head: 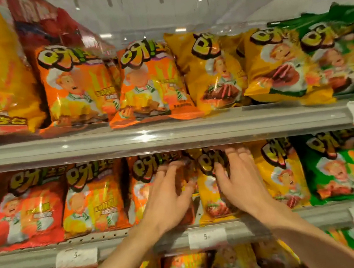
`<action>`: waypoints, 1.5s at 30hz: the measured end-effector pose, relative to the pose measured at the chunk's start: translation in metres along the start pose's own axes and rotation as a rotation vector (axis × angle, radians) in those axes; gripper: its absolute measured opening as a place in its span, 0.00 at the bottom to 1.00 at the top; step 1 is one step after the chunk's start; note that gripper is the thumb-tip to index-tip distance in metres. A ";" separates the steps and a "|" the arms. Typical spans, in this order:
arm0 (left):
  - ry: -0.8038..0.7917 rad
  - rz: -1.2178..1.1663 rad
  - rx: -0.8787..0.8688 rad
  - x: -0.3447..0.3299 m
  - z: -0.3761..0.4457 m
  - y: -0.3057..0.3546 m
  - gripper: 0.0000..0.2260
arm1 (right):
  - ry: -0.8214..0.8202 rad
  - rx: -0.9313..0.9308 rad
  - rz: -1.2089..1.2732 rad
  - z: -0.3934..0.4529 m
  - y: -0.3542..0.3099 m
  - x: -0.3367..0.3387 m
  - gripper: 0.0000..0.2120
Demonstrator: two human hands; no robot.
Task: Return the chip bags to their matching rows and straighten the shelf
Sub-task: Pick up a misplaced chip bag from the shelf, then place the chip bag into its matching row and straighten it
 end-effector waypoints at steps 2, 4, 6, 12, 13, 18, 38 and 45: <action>-0.087 0.023 0.043 -0.020 0.009 0.008 0.25 | 0.053 0.066 -0.099 -0.002 0.013 0.014 0.16; -0.198 0.057 0.118 -0.041 0.016 0.010 0.31 | 0.048 0.159 -0.284 -0.006 0.022 0.019 0.16; -0.275 0.049 0.175 -0.058 0.024 0.011 0.35 | -0.021 0.209 -0.424 -0.010 0.032 0.016 0.19; -0.348 -0.113 0.241 -0.080 0.042 0.011 0.43 | -0.160 0.210 -0.617 -0.009 0.055 0.012 0.22; -0.348 -0.141 0.240 -0.081 0.042 0.012 0.44 | -0.166 0.209 -0.631 -0.007 0.059 0.012 0.22; -0.294 -0.203 0.203 -0.074 0.044 0.016 0.43 | -0.233 0.192 -0.674 -0.004 0.070 0.008 0.27; -0.371 -0.143 0.201 -0.053 0.041 0.000 0.47 | -0.613 -0.125 0.265 -0.001 0.054 -0.023 0.58; -0.228 0.022 0.116 -0.035 0.035 0.011 0.28 | -0.627 -0.162 0.184 -0.003 0.060 -0.033 0.56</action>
Point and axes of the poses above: each hand's wrist, its own z-axis towards the middle knuckle, its own x-axis out of the back of the hand, y = z × x, the point moved 9 cm from there along z, towards the middle knuckle, and after that the axes turned 2 degrees about z, right-handed, at the moved point
